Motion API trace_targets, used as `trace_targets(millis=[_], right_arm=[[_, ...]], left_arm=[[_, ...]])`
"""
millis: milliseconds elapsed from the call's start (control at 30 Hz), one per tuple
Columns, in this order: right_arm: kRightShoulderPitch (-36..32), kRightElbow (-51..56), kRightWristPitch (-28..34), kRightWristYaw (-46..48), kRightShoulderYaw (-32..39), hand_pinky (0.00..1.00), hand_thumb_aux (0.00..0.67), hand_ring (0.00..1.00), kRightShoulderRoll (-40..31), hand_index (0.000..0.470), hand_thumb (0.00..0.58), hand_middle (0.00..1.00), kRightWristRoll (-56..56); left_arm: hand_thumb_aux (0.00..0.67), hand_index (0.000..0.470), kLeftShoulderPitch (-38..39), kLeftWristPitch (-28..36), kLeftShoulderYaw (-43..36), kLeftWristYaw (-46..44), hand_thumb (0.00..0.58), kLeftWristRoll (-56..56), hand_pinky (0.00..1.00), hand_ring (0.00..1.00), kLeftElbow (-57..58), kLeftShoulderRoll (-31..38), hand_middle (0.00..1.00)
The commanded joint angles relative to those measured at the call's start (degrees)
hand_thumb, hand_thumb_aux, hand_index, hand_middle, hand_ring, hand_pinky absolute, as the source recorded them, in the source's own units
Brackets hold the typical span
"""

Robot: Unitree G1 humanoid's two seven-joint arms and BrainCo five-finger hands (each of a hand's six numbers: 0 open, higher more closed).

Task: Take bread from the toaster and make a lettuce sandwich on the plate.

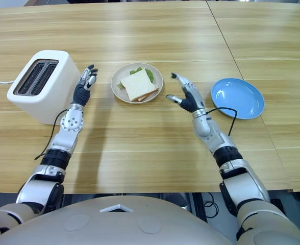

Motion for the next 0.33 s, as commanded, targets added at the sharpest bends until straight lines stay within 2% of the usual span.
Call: trace_targets(millis=[33, 333], right_arm=[[-0.8, 5.4, -1.4, 6.8, -5.2, 0.0, 0.0, 0.0, 3.1, 0.0, 0.0, 0.0, 8.4], [-2.9, 12.6, -5.0, 15.0, -12.1, 0.0, 0.0, 0.0, 6.6, 0.0, 0.0, 0.0, 14.3]], left_arm=[[0.0, 0.0, -2.4, -1.3, 1.4, 0.4, 0.0, -1.3, 0.0, 0.0, 5.0, -1.5, 0.0], [0.0, 0.0, -6.1, -6.6, 6.0, -2.7, 0.0, -7.8, 0.0, 0.0, 10.5, -3.9, 0.0]])
